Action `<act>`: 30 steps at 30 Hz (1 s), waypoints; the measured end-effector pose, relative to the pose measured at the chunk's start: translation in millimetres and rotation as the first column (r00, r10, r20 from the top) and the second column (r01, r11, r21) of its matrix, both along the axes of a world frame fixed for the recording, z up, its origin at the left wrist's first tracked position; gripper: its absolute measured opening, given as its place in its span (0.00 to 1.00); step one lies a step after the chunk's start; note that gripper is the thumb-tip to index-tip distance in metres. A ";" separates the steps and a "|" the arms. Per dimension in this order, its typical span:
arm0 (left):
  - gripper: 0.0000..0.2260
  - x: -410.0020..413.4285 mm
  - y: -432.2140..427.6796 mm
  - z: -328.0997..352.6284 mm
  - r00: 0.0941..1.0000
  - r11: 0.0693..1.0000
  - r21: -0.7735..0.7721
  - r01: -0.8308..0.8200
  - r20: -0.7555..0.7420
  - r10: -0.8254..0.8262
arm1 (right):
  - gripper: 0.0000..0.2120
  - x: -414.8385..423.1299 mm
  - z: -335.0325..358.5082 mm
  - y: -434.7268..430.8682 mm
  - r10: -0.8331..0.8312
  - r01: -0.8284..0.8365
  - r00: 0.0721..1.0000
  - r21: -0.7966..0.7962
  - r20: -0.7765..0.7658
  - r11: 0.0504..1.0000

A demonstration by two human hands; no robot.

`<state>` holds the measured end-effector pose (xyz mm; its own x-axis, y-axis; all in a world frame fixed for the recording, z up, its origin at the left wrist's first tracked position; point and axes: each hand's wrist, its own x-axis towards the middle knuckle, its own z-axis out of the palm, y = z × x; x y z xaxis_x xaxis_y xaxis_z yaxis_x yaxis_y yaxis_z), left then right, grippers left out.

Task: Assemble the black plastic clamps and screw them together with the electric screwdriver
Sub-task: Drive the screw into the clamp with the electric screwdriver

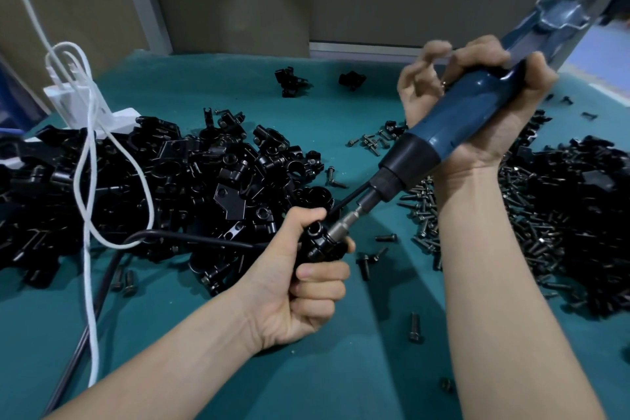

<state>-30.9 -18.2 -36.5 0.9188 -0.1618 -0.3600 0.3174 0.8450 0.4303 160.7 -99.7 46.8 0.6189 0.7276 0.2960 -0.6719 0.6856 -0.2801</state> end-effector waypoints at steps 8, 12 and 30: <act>0.14 1.1 -0.8 -0.3 1.000 0.999 0.039 -0.017 0.016 0.017 | 0.27 9.8 -3.7 -11.4 -0.245 0.301 0.887 -0.087 0.392 0.950; 0.18 0.5 2.7 2.6 0.999 0.998 0.046 0.043 0.006 -0.043 | 0.22 8.6 -2.6 -22.2 -0.156 0.214 0.896 -0.095 0.415 0.972; 0.13 5.2 -6.8 -0.1 0.986 0.810 0.565 -0.159 0.043 0.163 | 0.25 1.6 2.2 -18.2 -0.058 0.048 0.963 0.042 0.263 0.998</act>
